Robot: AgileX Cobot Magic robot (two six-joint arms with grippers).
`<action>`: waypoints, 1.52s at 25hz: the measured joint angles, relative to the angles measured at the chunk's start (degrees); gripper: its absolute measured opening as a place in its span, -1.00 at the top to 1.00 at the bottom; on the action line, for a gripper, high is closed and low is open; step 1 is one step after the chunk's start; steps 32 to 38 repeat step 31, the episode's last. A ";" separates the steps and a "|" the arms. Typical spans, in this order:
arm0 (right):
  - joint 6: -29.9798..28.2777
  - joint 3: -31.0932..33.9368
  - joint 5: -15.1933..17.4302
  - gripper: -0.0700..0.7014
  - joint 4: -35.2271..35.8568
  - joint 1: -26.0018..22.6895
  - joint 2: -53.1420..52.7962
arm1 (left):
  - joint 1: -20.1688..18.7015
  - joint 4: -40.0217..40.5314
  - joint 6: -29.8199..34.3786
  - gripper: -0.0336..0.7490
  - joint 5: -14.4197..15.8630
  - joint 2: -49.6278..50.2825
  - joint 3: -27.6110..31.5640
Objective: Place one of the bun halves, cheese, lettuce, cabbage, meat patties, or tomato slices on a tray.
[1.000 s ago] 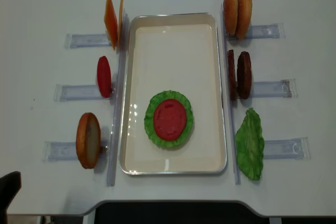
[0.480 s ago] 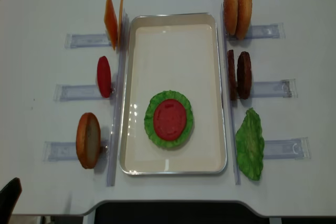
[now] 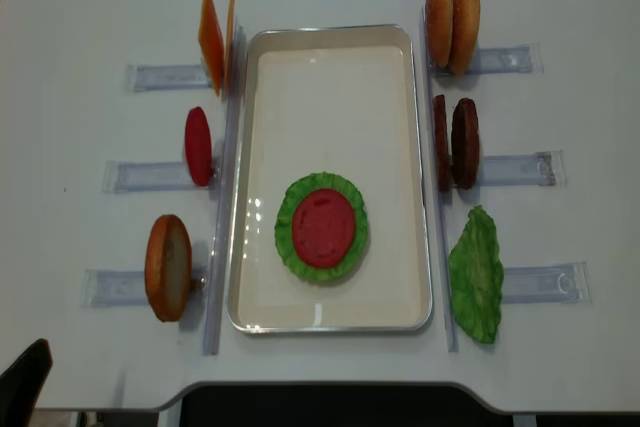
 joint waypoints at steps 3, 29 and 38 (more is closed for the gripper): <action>0.00 0.00 0.00 -0.30 0.00 0.00 0.00 | 0.00 0.00 0.00 -0.85 0.00 0.00 0.00; 0.00 0.00 0.00 -0.30 0.00 0.00 0.00 | 4.61 0.01 0.00 -0.59 -0.01 0.00 0.00; 0.00 0.00 0.00 -0.30 0.00 0.00 0.00 | 4.61 0.01 0.00 -0.58 -0.01 0.00 0.00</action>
